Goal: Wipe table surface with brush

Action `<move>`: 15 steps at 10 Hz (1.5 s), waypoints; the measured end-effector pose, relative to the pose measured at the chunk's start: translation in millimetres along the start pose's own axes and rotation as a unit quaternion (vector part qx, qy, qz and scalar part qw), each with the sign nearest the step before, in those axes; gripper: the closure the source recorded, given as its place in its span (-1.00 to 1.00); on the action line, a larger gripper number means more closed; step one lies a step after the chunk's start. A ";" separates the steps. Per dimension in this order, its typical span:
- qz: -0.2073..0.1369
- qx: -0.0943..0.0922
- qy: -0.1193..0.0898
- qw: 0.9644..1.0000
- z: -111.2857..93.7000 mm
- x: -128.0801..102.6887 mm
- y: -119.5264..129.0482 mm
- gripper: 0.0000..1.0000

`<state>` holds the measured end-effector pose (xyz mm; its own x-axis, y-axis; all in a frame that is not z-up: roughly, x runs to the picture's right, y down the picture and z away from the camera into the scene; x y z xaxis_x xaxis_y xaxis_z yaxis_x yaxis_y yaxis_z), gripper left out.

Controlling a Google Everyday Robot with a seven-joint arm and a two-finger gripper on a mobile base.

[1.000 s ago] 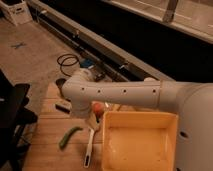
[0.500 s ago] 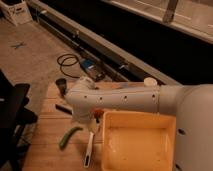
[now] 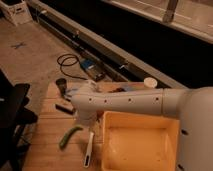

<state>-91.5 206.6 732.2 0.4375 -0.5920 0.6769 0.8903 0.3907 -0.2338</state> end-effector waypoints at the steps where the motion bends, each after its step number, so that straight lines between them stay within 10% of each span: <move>1: 0.001 0.001 -0.001 1.000 -0.1 0.0 0.6 -0.60; 11: -0.026 -0.034 0.011 0.999 19.6 1.3 -5.8 -0.60; 15: 0.002 0.014 0.009 1.000 50.4 16.7 7.7 -0.60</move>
<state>-83.7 235.2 776.9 0.4430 -0.6028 0.6636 0.8851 0.4120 -0.2166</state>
